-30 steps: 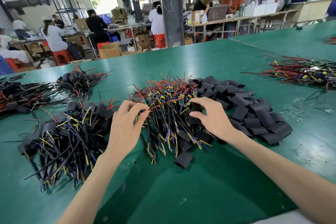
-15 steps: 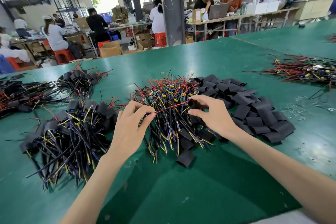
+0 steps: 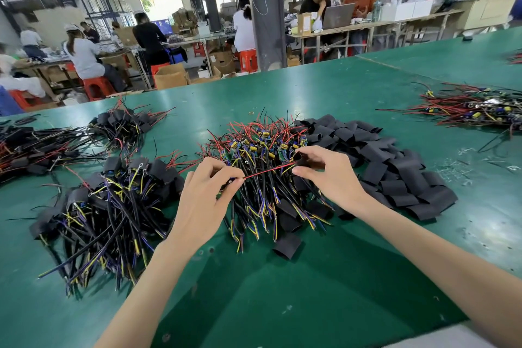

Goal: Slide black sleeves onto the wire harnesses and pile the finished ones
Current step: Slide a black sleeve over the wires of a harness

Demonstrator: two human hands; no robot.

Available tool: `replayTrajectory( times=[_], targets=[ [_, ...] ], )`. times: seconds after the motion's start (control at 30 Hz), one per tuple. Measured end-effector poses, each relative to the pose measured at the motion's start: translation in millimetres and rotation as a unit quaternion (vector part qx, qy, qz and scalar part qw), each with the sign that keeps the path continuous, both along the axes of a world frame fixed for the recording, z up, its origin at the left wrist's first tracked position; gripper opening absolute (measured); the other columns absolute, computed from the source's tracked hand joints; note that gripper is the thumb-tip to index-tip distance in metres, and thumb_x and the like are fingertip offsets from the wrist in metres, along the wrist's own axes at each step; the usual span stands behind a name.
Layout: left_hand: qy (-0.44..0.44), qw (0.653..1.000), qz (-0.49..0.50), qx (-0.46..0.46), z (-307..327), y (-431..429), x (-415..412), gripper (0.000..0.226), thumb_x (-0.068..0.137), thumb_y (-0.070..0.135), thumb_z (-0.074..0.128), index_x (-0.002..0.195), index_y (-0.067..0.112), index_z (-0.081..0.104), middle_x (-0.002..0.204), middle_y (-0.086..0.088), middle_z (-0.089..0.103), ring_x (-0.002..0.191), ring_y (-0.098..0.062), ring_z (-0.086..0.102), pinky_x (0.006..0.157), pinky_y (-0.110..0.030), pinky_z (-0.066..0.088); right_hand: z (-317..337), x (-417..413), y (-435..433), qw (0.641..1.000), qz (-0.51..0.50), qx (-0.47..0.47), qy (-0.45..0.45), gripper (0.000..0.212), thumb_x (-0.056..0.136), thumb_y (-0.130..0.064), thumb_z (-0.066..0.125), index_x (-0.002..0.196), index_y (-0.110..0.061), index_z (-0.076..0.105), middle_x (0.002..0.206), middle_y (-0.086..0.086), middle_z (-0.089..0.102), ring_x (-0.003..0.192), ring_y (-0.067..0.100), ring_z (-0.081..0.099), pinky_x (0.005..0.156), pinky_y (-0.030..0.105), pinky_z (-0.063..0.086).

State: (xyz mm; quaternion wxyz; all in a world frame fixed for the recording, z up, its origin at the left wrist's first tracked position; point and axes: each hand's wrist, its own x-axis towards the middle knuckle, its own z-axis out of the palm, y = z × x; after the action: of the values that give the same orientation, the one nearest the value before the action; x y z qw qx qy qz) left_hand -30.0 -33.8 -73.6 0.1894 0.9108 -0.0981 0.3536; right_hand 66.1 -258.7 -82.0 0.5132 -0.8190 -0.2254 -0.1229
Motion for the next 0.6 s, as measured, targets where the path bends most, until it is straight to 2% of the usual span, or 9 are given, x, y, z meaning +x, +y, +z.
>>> replayTrajectory(
  times=[0.07, 0.2, 0.23, 0.3, 0.33, 0.4, 0.5, 0.6],
  targets=[
    [0.002, 1.0, -0.001, 0.002, 0, 0, 0, 0.015, 0.09, 0.029, 0.055, 0.096, 0.022, 0.067, 0.095, 0.011, 0.047, 0.087, -0.004, 0.046, 0.083, -0.028, 0.03, 0, 0, 0, 1.0, 0.002, -0.003, -0.002, 0.038, 0.076, -0.017, 0.077, 0.113, -0.016, 0.067, 0.097, -0.014, 0.06, 0.083, -0.011, 0.051, 0.073, -0.008, 0.03],
    [0.009, 1.0, 0.003, 0.005, 2, -1, -1, 0.016, 0.09, 0.028, 0.055, 0.096, 0.021, 0.067, 0.095, 0.01, 0.047, 0.086, -0.006, 0.047, 0.084, -0.032, 0.035, 2, -1, -1, 1.0, 0.018, -0.012, -0.014, 0.037, 0.075, -0.015, 0.078, 0.111, -0.019, 0.068, 0.102, -0.015, 0.062, 0.095, 0.004, 0.058, 0.08, -0.005, 0.031],
    [0.01, 1.0, 0.005, 0.008, 2, -2, -2, 0.014, 0.09, 0.027, 0.056, 0.097, 0.02, 0.067, 0.095, 0.01, 0.047, 0.086, -0.006, 0.047, 0.085, -0.033, 0.036, 2, -1, -1, 0.999, 0.024, -0.025, -0.033, 0.037, 0.075, -0.015, 0.078, 0.11, -0.019, 0.068, 0.104, -0.013, 0.063, 0.099, 0.007, 0.058, 0.085, -0.001, 0.033],
    [0.012, 1.0, -0.001, 0.013, 3, -3, -3, 0.012, 0.091, 0.022, 0.06, 0.1, 0.02, 0.067, 0.095, 0.008, 0.049, 0.087, -0.009, 0.048, 0.085, -0.035, 0.04, 2, -3, -1, 0.991, 0.031, -0.077, -0.105, 0.037, 0.076, -0.017, 0.077, 0.112, -0.017, 0.068, 0.107, -0.006, 0.066, 0.104, 0.016, 0.056, 0.094, 0.02, 0.038],
    [0.018, 1.0, -0.008, 0.011, 4, -4, -3, 0.015, 0.091, 0.02, 0.062, 0.104, 0.02, 0.066, 0.096, 0.007, 0.049, 0.089, -0.012, 0.05, 0.086, -0.034, 0.041, 1, -4, 0, 0.982, 0.033, -0.105, -0.15, 0.037, 0.076, -0.018, 0.077, 0.112, -0.015, 0.068, 0.107, -0.002, 0.067, 0.105, 0.02, 0.055, 0.094, 0.029, 0.039],
    [0.043, 0.999, -0.031, 0.004, 4, -8, -5, 0.027, 0.09, 0.013, 0.062, 0.117, 0.021, 0.061, 0.101, 0.005, 0.048, 0.093, -0.014, 0.049, 0.087, -0.027, 0.039, 0, -6, 3, 0.961, 0.038, -0.155, -0.227, 0.037, 0.076, -0.019, 0.076, 0.112, -0.011, 0.068, 0.106, 0.001, 0.068, 0.104, 0.025, 0.054, 0.092, 0.037, 0.039],
    [0.076, 0.995, -0.06, -0.002, 2, -17, -7, 0.045, 0.089, 0.001, 0.059, 0.131, 0.017, 0.052, 0.107, 0.002, 0.047, 0.09, -0.014, 0.048, 0.087, -0.021, 0.037, -1, -10, 9, 0.935, 0.044, -0.198, -0.291, 0.039, 0.079, -0.023, 0.073, 0.114, -0.009, 0.067, 0.104, 0.001, 0.068, 0.1, 0.027, 0.055, 0.089, 0.038, 0.04],
    [0.089, 0.994, -0.058, -0.036, -1, -23, -6, 0.045, 0.09, 0.005, 0.06, 0.133, 0.015, 0.049, 0.109, 0.003, 0.05, 0.096, -0.012, 0.05, 0.09, -0.015, 0.034, -2, -16, 15, 0.922, 0.055, -0.212, -0.318, 0.041, 0.08, -0.024, 0.071, 0.117, -0.006, 0.064, 0.107, 0.003, 0.068, 0.096, 0.027, 0.059, 0.088, 0.036, 0.042]
  ],
)
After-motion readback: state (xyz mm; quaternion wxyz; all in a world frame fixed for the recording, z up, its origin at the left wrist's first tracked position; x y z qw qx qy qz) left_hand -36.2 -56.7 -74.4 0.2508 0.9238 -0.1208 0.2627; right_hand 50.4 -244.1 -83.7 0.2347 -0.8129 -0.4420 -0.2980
